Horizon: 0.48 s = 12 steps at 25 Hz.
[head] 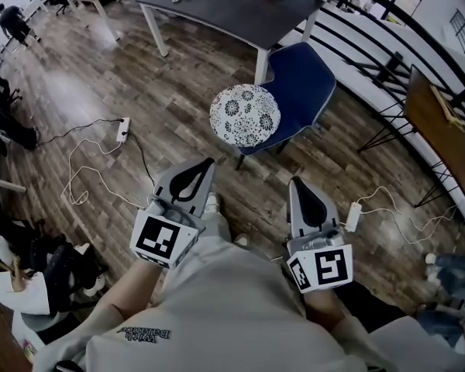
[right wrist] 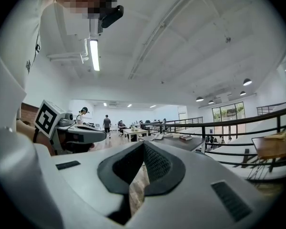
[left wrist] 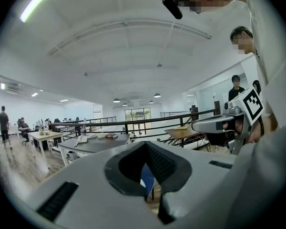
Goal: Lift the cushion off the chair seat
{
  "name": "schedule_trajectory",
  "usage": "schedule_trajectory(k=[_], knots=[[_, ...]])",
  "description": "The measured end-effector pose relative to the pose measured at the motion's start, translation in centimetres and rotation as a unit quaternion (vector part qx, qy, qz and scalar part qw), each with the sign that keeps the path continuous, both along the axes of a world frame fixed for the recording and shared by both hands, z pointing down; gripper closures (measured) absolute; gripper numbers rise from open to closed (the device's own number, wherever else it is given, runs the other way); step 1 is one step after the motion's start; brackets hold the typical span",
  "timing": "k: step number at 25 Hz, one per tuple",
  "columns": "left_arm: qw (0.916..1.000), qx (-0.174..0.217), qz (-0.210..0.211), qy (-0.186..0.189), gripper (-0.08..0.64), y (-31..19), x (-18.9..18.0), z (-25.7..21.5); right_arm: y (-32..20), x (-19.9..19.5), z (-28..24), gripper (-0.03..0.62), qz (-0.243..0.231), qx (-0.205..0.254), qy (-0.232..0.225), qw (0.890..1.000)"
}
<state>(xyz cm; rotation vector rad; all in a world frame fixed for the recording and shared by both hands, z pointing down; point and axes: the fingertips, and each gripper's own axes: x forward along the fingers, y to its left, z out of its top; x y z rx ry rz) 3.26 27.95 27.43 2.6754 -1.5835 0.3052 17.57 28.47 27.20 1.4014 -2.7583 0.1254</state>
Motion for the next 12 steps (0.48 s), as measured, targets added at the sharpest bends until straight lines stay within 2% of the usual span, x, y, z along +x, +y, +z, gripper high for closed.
schedule_trajectory(k=[12], knots=[[0.9999,0.015,0.000,0.004,0.555,-3.1,0.4,0.7,-2.9,0.0,1.5,0.589,-0.002,0.003,0.003,1.000]])
